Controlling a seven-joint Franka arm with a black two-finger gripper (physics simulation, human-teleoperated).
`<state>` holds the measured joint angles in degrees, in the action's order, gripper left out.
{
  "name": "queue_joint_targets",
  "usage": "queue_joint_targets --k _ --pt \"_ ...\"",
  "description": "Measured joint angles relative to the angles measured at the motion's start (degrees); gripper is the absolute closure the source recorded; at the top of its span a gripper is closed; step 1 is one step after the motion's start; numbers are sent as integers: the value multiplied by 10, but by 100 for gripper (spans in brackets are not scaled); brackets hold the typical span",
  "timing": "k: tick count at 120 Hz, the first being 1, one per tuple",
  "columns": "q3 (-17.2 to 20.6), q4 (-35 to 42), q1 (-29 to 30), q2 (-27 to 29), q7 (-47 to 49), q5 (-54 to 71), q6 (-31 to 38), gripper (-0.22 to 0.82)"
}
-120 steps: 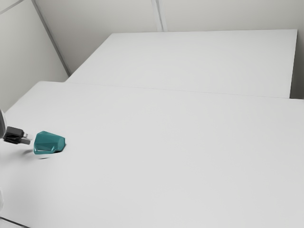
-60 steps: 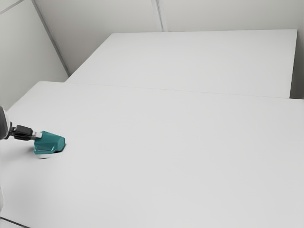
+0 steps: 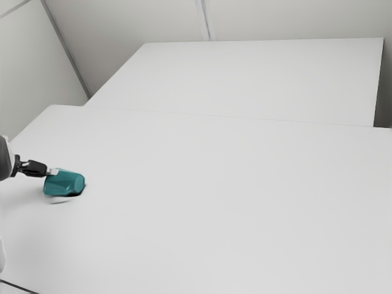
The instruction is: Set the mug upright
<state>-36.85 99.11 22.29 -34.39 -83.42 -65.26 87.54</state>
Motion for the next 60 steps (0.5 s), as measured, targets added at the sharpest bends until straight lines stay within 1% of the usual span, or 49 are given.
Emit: queue_joint_targets --k 18,30,60 --pt "5 -2 -1 0 -3 -13 -3 70" --pt "11 -5 -1 1 -5 -26 -7 74" --pt "29 -20 -5 7 -9 -61 -19 78"
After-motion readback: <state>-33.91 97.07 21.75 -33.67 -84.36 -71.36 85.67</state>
